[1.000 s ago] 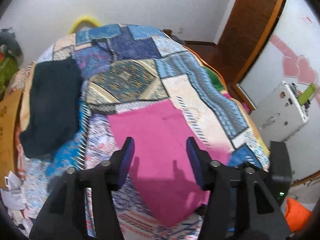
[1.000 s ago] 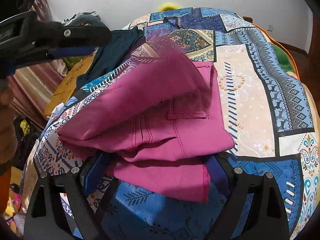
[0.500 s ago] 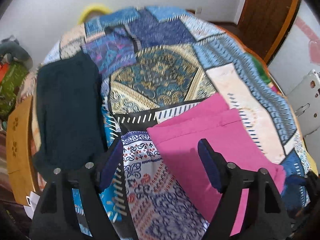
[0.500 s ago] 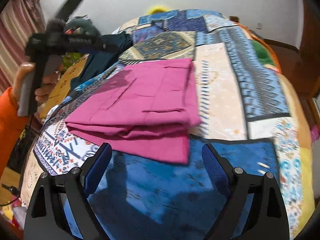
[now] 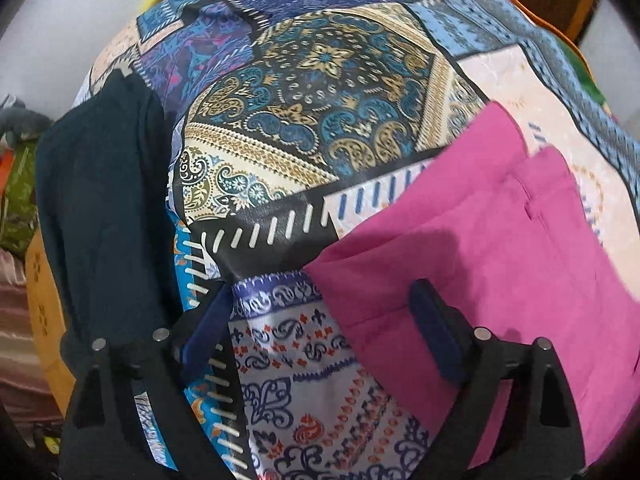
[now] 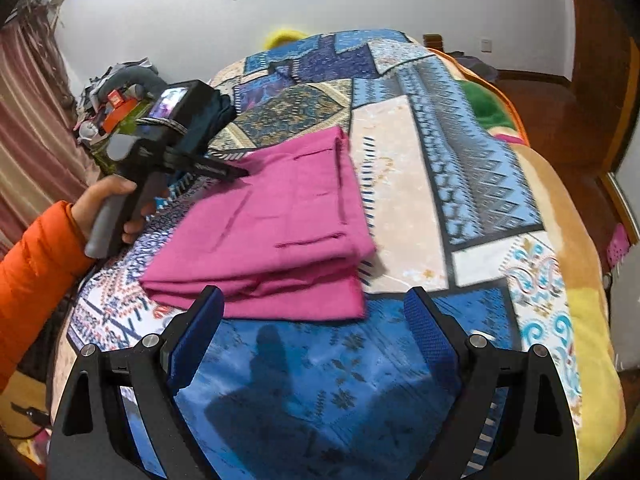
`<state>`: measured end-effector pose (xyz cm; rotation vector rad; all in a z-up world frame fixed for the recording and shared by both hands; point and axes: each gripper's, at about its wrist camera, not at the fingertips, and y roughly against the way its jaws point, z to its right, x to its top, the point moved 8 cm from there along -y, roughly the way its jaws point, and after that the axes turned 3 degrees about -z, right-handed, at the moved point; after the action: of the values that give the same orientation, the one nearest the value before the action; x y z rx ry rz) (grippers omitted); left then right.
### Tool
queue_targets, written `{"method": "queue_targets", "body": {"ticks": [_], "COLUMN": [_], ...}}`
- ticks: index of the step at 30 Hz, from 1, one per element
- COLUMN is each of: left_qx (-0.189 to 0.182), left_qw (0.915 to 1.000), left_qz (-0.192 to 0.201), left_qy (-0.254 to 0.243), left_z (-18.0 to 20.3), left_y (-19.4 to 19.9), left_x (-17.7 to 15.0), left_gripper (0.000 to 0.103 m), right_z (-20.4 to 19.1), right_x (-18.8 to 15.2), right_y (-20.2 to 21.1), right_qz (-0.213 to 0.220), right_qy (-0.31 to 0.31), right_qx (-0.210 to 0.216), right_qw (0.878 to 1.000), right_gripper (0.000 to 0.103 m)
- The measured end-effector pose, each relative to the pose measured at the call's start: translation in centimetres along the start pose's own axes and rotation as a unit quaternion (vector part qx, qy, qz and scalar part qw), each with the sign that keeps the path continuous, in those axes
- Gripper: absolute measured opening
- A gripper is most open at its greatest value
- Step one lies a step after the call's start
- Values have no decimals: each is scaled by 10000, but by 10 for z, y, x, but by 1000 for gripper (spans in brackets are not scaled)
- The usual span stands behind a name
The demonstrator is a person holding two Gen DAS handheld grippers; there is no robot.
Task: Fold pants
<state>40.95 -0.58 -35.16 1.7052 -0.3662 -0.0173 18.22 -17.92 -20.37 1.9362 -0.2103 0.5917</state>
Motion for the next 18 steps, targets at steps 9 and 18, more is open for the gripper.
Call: {"method": "queue_targets", "body": {"ticks": [9, 18], "left_qx": [-159, -968], "left_qw": [9984, 9952], "left_qz": [-222, -142], "left_qy": [-492, 29], "left_z": [8, 10], "left_y": [30, 62], "left_x": [-45, -98], "left_gripper": [91, 91], "right_z": [-30, 11], "right_x": [6, 4], "right_y": [-18, -28], "right_qz": [-84, -319], "right_qy": [372, -24], "right_qx": [259, 24], "right_qw": [9989, 9995], "right_gripper": [90, 85]}}
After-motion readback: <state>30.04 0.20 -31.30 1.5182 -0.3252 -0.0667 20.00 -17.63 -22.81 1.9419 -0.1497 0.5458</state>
